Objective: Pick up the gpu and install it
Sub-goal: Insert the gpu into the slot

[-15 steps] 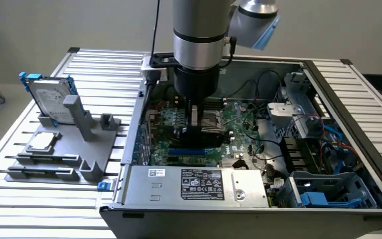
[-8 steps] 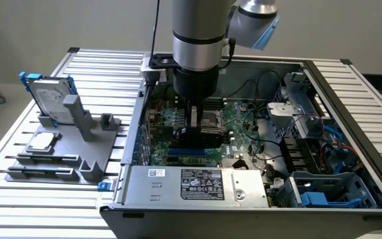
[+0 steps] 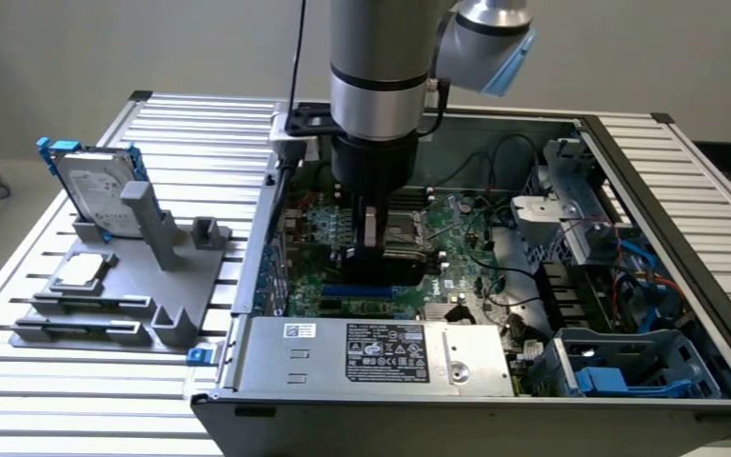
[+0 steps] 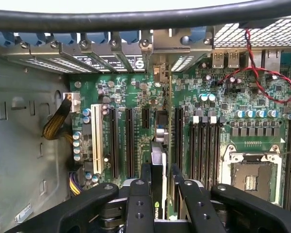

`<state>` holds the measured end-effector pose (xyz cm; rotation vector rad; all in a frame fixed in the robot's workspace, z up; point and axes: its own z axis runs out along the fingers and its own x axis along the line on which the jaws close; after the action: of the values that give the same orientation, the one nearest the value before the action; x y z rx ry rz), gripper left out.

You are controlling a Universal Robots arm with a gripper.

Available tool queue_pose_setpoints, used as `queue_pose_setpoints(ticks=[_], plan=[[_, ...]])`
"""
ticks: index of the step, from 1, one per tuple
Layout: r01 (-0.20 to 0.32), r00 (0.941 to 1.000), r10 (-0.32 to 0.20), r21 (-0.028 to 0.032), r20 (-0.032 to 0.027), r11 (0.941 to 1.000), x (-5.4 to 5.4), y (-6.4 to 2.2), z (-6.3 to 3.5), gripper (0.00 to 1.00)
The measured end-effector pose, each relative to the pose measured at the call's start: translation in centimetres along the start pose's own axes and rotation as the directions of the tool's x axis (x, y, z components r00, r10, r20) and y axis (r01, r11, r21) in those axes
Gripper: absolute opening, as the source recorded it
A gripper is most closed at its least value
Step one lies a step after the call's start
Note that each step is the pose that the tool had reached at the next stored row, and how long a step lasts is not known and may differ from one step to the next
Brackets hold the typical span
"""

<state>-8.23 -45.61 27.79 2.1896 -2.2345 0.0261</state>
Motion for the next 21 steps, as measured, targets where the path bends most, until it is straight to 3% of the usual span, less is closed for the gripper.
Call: queue_pose_setpoints(ticks=[4,15,21], plan=[[0.0,1.0,0.0,-0.005,-0.0005,1.0,0.01,0.0,0.13,0.27],[0.0,0.9999,0.0,-0.0054,0.0119,1.0,0.01,0.0,0.28,0.27],[0.0,0.9999,0.0,-0.0057,0.0144,1.0,0.19,0.0,0.35,0.27]])
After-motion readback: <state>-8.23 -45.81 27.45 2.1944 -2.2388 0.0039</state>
